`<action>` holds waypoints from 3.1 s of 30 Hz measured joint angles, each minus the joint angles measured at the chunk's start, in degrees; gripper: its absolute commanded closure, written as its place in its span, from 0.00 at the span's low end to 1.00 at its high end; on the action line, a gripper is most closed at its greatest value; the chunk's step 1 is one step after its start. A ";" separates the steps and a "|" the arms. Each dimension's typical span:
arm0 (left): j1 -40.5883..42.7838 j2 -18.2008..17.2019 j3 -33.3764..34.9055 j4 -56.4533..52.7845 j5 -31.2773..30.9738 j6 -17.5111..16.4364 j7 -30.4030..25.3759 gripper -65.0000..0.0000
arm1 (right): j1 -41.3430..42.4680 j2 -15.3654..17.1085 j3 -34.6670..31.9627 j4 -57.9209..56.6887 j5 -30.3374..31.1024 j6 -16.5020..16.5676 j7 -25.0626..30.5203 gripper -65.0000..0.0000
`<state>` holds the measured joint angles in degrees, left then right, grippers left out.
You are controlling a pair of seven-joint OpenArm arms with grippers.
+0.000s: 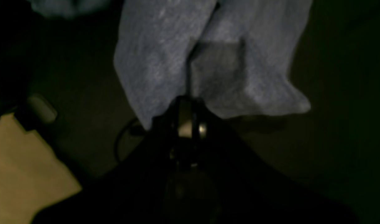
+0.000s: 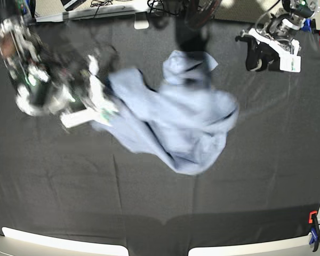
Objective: Layout the t-shirt on the table in an organized manner, then fold the t-shirt properly
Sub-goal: 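Pull the grasped shirt fold with the right gripper to spread the shirt, then grasp the shirt edge with the right gripper and drag it outward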
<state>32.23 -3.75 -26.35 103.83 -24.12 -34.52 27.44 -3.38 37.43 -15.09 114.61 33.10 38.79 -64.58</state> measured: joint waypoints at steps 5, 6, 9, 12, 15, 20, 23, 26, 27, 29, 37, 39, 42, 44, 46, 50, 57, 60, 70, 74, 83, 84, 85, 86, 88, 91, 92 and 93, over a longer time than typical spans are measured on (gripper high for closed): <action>-0.63 -0.07 0.00 0.00 0.02 0.00 -0.02 0.80 | -8.48 -0.13 5.64 1.29 1.57 0.00 0.31 1.00; -0.63 -0.04 -0.02 0.00 0.00 0.00 -0.02 0.80 | -10.12 -0.15 6.32 1.81 1.68 0.00 0.42 1.00; -0.81 -0.04 0.02 0.00 0.00 -0.02 -0.02 0.80 | -14.45 -0.20 9.11 3.17 1.51 0.00 0.17 1.00; -1.07 -0.09 0.02 0.00 0.02 0.00 -0.02 0.80 | -16.98 -0.28 12.31 4.24 1.53 0.00 0.02 1.00; -1.53 -0.44 0.04 0.00 0.00 -0.02 -0.02 0.80 | -17.22 -0.26 14.40 4.59 1.44 0.04 0.00 0.75; -1.95 -2.16 0.02 0.00 0.00 0.00 -0.04 0.80 | -17.09 -0.28 17.57 6.56 6.36 0.02 0.44 0.51; -1.95 -2.29 0.02 0.00 0.00 -0.02 -0.02 0.80 | -16.59 -0.85 20.24 9.05 9.88 0.22 2.10 0.51; -1.92 -2.32 0.04 0.00 -1.20 -0.02 -0.02 0.80 | -12.85 -3.67 21.62 9.35 9.79 0.15 7.98 0.51; -1.92 -2.32 0.02 0.00 -1.42 -0.02 -0.04 0.80 | -10.82 -4.96 21.24 9.11 9.79 0.04 8.26 0.51; -1.95 -2.32 0.02 0.00 -3.04 0.00 0.87 0.80 | -6.95 -7.56 19.89 7.23 9.92 -0.02 8.83 0.51; -1.99 -2.47 0.04 0.00 -3.78 -0.02 3.02 0.80 | 11.93 -16.50 7.67 -11.54 3.50 -1.25 9.86 0.51; -1.97 -2.56 0.02 0.00 -3.74 0.00 2.99 0.80 | 17.42 -18.58 3.50 -18.18 2.95 -1.44 9.81 0.51; -1.99 -2.38 0.04 0.00 -3.91 -0.02 3.02 0.80 | 26.25 -21.88 -2.25 -28.94 1.64 -1.36 8.22 0.51; -1.97 -2.36 0.11 0.00 -3.93 -0.04 3.02 0.80 | 31.93 -24.09 -5.20 -36.26 1.62 -1.44 7.80 0.51; -1.99 -2.54 0.02 0.00 -3.93 0.00 2.99 0.80 | 36.85 -26.60 -7.63 -43.54 1.62 -1.46 7.85 0.51; -1.97 -2.36 0.04 0.00 -3.93 -0.02 2.99 0.80 | 44.30 -32.46 -11.08 -57.61 -1.42 -1.46 7.78 0.51; -1.95 -2.34 0.04 0.00 -3.96 -0.02 2.97 0.80 | 51.45 -41.11 -13.05 -79.71 -11.04 -1.49 14.56 0.51; -1.92 -2.34 0.02 0.00 -3.96 -0.02 2.97 0.80 | 52.30 -42.86 -13.03 -85.94 -13.99 -2.56 17.79 0.51; -1.95 -2.32 0.02 0.00 -3.93 -0.02 2.99 0.80 | 51.63 -42.80 -12.98 -89.85 -24.57 -8.04 27.76 0.51; -1.95 -2.29 0.02 0.00 -3.96 -0.02 2.99 0.80 | 51.47 -43.04 -12.98 -89.85 -24.52 -8.76 31.30 0.51; -1.92 -2.29 0.02 0.00 -3.93 -0.02 2.99 0.80 | 50.27 -42.16 -12.98 -89.88 -28.59 -10.36 30.45 0.51; -1.92 -2.32 0.02 0.00 -3.96 -0.02 2.99 0.80 | 49.81 -42.01 -12.98 -89.85 -28.61 -10.34 30.08 0.51; -1.95 -2.32 0.02 0.00 -3.93 -0.02 2.99 0.80 | 49.18 -41.90 -12.98 -89.85 -28.59 -10.32 29.92 0.51; -1.95 -2.32 0.02 0.00 -3.93 -0.02 2.99 0.80 | 48.74 -41.88 -12.92 -89.85 -28.15 -9.94 29.62 0.51; -1.92 -2.29 0.02 0.00 -3.93 -0.02 2.99 0.80 | 48.43 -41.88 -12.90 -89.72 -26.60 -7.91 27.47 0.58; -1.92 -2.32 0.02 0.00 -3.93 -0.02 2.99 0.80 | 47.98 -41.88 -12.87 -89.48 -24.55 -5.60 26.84 0.89; -1.92 -2.32 0.02 0.00 -3.93 0.00 2.99 0.80 | 47.98 -41.90 -12.87 -89.48 -24.96 -5.05 27.10 1.00; -1.92 -2.32 0.02 0.00 -3.93 -0.02 2.99 0.80 | 48.00 -41.90 -12.90 -89.46 -26.12 -5.11 27.78 1.00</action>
<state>30.30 -6.07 -26.33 103.83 -28.05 -34.54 30.44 44.62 -4.47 -27.99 25.15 6.98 33.67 -36.80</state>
